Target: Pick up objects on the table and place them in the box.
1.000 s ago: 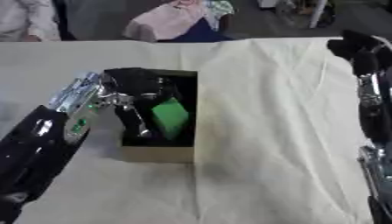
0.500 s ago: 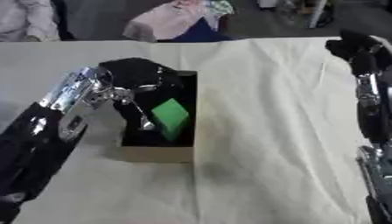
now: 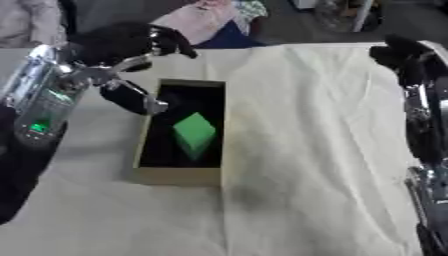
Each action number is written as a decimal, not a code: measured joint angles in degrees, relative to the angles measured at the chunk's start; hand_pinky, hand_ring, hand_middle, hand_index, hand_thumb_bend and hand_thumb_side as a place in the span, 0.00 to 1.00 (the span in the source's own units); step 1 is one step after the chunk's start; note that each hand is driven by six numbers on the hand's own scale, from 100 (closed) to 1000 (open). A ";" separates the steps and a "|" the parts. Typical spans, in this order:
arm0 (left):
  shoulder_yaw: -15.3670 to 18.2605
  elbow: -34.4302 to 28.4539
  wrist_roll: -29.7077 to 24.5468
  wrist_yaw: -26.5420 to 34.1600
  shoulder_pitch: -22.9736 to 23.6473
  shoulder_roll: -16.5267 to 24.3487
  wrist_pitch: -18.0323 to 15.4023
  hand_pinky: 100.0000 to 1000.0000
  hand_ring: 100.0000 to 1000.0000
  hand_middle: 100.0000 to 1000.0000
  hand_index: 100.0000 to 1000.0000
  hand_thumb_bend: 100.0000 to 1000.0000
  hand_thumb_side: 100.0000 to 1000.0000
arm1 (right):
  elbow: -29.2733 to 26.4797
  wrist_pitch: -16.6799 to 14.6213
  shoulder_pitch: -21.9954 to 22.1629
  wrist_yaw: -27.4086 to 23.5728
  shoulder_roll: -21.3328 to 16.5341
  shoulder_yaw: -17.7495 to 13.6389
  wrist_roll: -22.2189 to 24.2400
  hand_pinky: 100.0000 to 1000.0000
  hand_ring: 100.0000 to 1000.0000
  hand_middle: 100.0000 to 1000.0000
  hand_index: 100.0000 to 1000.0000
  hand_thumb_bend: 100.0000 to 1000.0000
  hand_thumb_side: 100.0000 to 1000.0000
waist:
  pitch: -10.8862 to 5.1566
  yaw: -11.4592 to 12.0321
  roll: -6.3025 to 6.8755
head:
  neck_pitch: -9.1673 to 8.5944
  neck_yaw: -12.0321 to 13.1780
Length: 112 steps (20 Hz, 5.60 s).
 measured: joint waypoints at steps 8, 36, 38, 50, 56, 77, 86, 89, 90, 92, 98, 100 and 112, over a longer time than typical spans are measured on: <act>6.81 -3.25 -0.20 7.14 6.85 12.30 4.45 0.77 0.84 0.80 0.89 0.34 0.29 | 0.00 -0.31 0.42 0.41 -0.02 -0.70 -0.83 0.81 0.78 0.62 0.82 0.00 0.86 | 0.00 1.04 -0.05 | 0.00 -1.72; 11.39 23.46 1.16 0.18 8.33 28.13 -1.70 0.84 0.90 0.88 0.92 0.65 0.01 | 0.00 -0.35 0.56 1.31 -0.51 -0.65 -1.12 0.82 0.78 0.62 0.82 0.00 0.87 | 0.58 1.19 -0.07 | 0.00 0.87; 11.72 26.03 1.72 -0.28 7.30 28.12 -2.33 0.84 0.90 0.88 0.92 0.64 0.00 | 0.00 -0.30 0.56 1.33 -0.51 -0.63 -1.03 0.82 0.78 0.62 0.82 0.00 0.87 | 0.82 1.01 -0.10 | 0.00 0.91; 13.84 36.55 5.37 -0.89 3.59 26.41 -4.74 0.82 0.89 0.87 0.92 0.57 0.00 | 0.00 -0.07 0.29 2.02 -0.09 -0.26 -0.44 0.82 0.78 0.62 0.82 0.00 0.89 | 3.32 0.19 -0.21 | 0.00 2.34; 14.45 39.02 6.79 -1.08 2.83 25.73 -4.12 0.83 0.90 0.88 0.92 0.59 0.00 | 0.00 -0.02 -0.11 2.27 0.01 0.04 -0.33 0.82 0.78 0.62 0.82 0.00 0.89 | 4.08 0.05 -0.13 | 0.00 4.57; 16.17 44.62 8.18 -6.08 1.15 23.68 -2.10 0.68 0.75 0.73 0.81 0.37 0.00 | 0.00 0.15 -1.09 2.59 0.49 0.40 0.29 0.82 0.78 0.61 0.82 0.00 0.90 | 6.14 -0.64 -0.04 | 0.00 5.14; 16.32 44.60 11.34 -6.04 0.99 23.68 -0.88 0.51 0.60 0.56 0.68 0.20 0.00 | 0.00 0.34 -1.09 2.71 0.52 0.41 0.49 0.82 0.78 0.61 0.82 0.00 0.90 | 6.17 -0.64 -0.02 | 0.00 4.27; 16.25 44.09 11.60 -6.10 0.98 23.70 -1.00 0.52 0.60 0.57 0.68 0.20 0.00 | 0.00 0.38 -1.05 2.71 0.53 0.41 0.53 0.82 0.78 0.61 0.82 0.00 0.90 | 6.09 -0.63 -0.02 | 0.00 3.87; 16.20 43.65 11.59 -6.10 0.97 23.70 -1.13 0.52 0.60 0.57 0.68 0.20 0.00 | 0.00 0.38 -1.04 2.71 0.53 0.41 0.53 0.82 0.78 0.61 0.82 0.00 0.90 | 6.01 -0.62 -0.02 | 0.00 3.69; 15.70 42.04 11.16 -5.94 0.94 23.77 -1.65 0.52 0.61 0.57 0.69 0.21 0.00 | 0.00 0.38 -1.01 2.71 0.53 0.41 0.53 0.82 0.78 0.61 0.82 0.00 0.90 | 5.79 -0.55 -0.02 | 0.00 3.45; 12.35 32.99 8.36 -5.06 0.66 24.58 -4.19 0.54 0.62 0.59 0.70 0.25 0.00 | 0.00 0.38 -0.77 2.71 0.53 0.40 0.53 0.82 0.78 0.61 0.82 0.00 0.89 | 5.28 -0.44 0.01 | 0.00 2.87; 10.86 29.08 7.28 -4.54 0.14 24.73 -5.02 0.54 0.62 0.59 0.70 0.25 0.00 | 0.00 0.36 -0.73 2.71 0.53 0.40 0.54 0.82 0.78 0.62 0.82 0.00 0.89 | 5.08 -0.44 0.03 | 0.00 2.76; 0.40 6.43 -0.90 3.69 -5.97 15.33 -7.19 0.55 0.63 0.59 0.71 0.19 0.00 | 0.00 -0.32 -1.07 1.73 0.48 0.40 0.80 0.82 0.78 0.62 0.82 0.00 0.88 | 4.38 -0.85 0.19 | 0.00 2.71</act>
